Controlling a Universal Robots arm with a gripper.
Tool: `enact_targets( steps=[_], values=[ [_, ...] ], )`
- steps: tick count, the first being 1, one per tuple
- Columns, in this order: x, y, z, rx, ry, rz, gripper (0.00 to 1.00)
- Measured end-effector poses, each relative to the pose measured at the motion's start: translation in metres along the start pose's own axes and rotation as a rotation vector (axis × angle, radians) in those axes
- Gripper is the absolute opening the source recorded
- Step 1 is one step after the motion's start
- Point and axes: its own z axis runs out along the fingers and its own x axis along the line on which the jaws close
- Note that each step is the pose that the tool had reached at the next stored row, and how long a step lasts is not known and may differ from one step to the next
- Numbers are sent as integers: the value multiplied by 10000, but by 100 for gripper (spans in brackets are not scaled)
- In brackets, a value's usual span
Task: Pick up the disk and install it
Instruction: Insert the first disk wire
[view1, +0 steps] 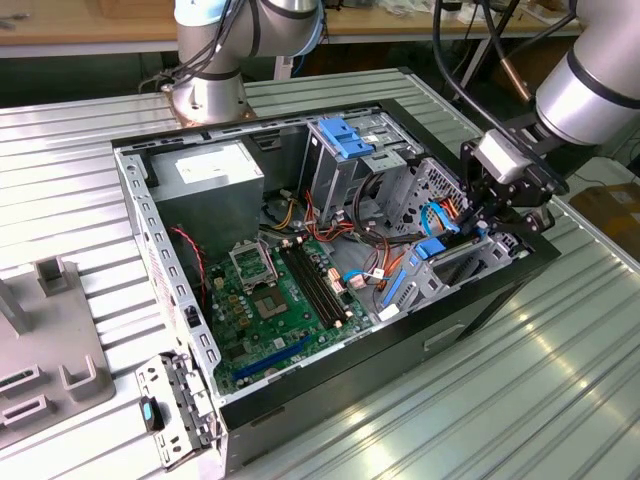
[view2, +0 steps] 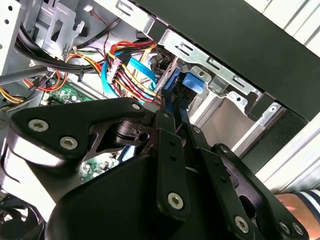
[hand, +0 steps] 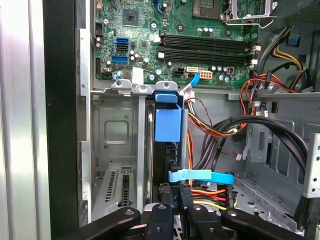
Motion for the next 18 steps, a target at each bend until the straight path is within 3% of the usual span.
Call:
enact_targets(
  steps=[5, 11, 15, 18],
  values=[
    [22, 6, 54, 25, 18, 182, 18],
    [23, 7, 58, 27, 17, 199, 18],
    [23, 7, 59, 28, 14, 201, 43],
    [23, 7, 58, 28, 17, 200, 49]
  ],
)
